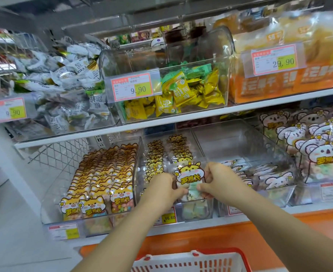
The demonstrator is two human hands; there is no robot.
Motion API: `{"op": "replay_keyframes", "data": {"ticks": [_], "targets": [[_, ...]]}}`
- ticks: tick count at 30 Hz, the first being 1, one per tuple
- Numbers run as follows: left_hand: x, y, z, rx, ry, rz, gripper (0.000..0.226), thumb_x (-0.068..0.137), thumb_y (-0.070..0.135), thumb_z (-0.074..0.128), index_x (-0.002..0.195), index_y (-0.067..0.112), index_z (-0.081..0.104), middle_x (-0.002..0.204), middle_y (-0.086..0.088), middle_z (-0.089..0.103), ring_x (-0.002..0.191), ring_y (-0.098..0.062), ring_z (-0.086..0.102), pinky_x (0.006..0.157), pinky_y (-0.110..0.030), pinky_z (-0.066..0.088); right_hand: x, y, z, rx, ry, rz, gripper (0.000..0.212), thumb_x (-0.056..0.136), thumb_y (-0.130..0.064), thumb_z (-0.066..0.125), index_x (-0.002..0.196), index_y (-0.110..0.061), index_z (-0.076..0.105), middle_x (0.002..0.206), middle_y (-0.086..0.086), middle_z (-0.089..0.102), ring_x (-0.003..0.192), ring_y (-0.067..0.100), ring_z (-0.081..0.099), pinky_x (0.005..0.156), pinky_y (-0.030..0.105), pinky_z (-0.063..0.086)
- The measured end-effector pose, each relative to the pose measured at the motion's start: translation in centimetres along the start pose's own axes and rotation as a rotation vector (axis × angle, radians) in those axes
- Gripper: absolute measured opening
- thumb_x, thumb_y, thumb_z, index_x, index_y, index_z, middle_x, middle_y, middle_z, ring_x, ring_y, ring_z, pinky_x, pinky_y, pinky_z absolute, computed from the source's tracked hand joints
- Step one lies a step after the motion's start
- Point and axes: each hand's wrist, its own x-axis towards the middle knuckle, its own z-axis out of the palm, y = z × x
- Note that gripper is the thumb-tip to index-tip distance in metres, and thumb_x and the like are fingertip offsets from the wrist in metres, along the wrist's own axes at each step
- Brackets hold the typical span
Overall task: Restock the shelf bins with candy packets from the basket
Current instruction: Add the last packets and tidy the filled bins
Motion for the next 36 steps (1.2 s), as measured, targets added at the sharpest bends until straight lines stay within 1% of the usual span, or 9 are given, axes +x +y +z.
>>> {"op": "replay_keyframes", "data": {"ticks": [3, 6, 9, 13, 20, 25, 32, 34, 36], "targets": [[-0.2, 0.0, 0.4, 0.016, -0.005, 0.014, 0.045, 0.09, 0.044, 0.069, 0.066, 0.018, 0.04, 0.065, 0.0, 0.044, 0.06, -0.015, 0.042, 0.056, -0.032, 0.029, -0.3, -0.5, -1.1, -0.03, 0.056, -0.039, 0.036, 0.083, -0.027, 0.078, 0.108, -0.02, 0.053, 0.095, -0.002, 0.064, 0.083, 0.019, 0.067, 0.076, 0.038, 0.057], [-0.1, 0.0, 0.5, -0.006, -0.005, 0.019, 0.044, 0.091, 0.042, 0.069, 0.067, 0.019, 0.039, 0.066, 0.002, 0.042, 0.06, -0.014, 0.041, 0.055, -0.03, 0.029, -0.8, -1.6, -2.0, -0.256, 0.203, -0.163, 0.057, 0.083, -0.042, 0.076, 0.13, -0.035, 0.044, 0.114, -0.015, 0.062, 0.1, 0.015, 0.06, 0.079, 0.035, 0.052], [0.1, 0.4, 1.0, -0.005, 0.044, 0.022, 0.042, 0.09, 0.042, 0.07, 0.069, 0.02, 0.041, 0.067, 0.002, 0.048, 0.063, -0.016, 0.047, 0.055, -0.031, 0.033, -0.6, -1.6, -1.2, -0.487, 0.208, -0.244, 0.06, 0.083, -0.041, 0.073, 0.134, -0.035, 0.042, 0.129, -0.009, 0.052, 0.121, 0.018, 0.044, 0.091, 0.034, 0.047], [-0.1, 0.3, 1.6, -0.079, 0.117, 0.012, 0.039, 0.088, 0.041, 0.072, 0.072, 0.019, 0.044, 0.069, 0.001, 0.054, 0.068, -0.02, 0.053, 0.059, -0.031, 0.038, -0.2, -0.6, 0.0, -0.622, 0.248, -0.305, 0.08, 0.079, -0.046, 0.074, 0.145, -0.032, 0.031, 0.135, -0.002, 0.042, 0.123, 0.022, 0.04, 0.098, 0.034, 0.041], [-0.2, 0.0, 1.0, -0.105, 0.028, 0.03, 0.039, 0.078, 0.033, 0.083, 0.077, 0.02, 0.046, 0.075, 0.002, 0.057, 0.063, -0.012, 0.049, 0.057, -0.028, 0.038, 0.4, -0.4, 0.5, -0.748, 0.218, -0.349, 0.099, 0.073, -0.06, 0.075, 0.15, -0.032, 0.019, 0.138, 0.001, 0.037, 0.125, 0.024, 0.044, 0.102, 0.039, 0.037], [0.1, -0.2, 0.8, -0.072, -0.025, 0.055, 0.044, 0.076, 0.03, 0.085, 0.077, 0.025, 0.041, 0.078, 0.004, 0.055, 0.065, -0.009, 0.048, 0.052, -0.024, 0.035, 0.9, -1.0, 0.3, -0.806, 0.102, -0.334, 0.088, 0.075, -0.05, 0.078, 0.144, -0.028, 0.028, 0.134, 0.002, 0.044, 0.124, 0.025, 0.047, 0.102, 0.042, 0.036], [0.8, -0.4, 2.8, 0.055, 0.134, 0.057, 0.04, 0.081, 0.035, 0.078, 0.085, 0.018, 0.043, 0.083, -0.004, 0.058, 0.077, -0.024, 0.057, 0.061, -0.033, 0.042, 1.1, -1.4, 0.6, -0.907, 0.128, -0.328, 0.072, 0.077, -0.054, 0.075, 0.13, -0.021, 0.04, 0.128, 0.002, 0.05, 0.12, 0.026, 0.044, 0.099, 0.042, 0.031], [1.1, -0.3, 2.6, 0.108, 0.087, 0.06, 0.038, 0.082, 0.035, 0.077, 0.082, 0.017, 0.043, 0.082, -0.005, 0.057, 0.078, -0.025, 0.056, 0.064, -0.034, 0.045, 1.0, -1.2, 0.7, -0.921, 0.085, -0.327, 0.064, 0.077, -0.055, 0.074, 0.123, -0.019, 0.045, 0.122, 0.002, 0.056, 0.121, 0.027, 0.041, 0.107, 0.045, 0.027], [1.5, -0.8, 1.7, 0.024, -0.056, 0.052, 0.036, 0.081, 0.035, 0.078, 0.075, 0.018, 0.047, 0.075, -0.001, 0.055, 0.073, -0.02, 0.054, 0.062, -0.03, 0.042, 1.0, -1.2, 0.5, -0.918, 0.005, -0.324, 0.052, 0.08, -0.051, 0.072, 0.116, -0.018, 0.053, 0.115, 0.004, 0.06, 0.126, 0.026, 0.038, 0.119, 0.05, 0.015]]}}
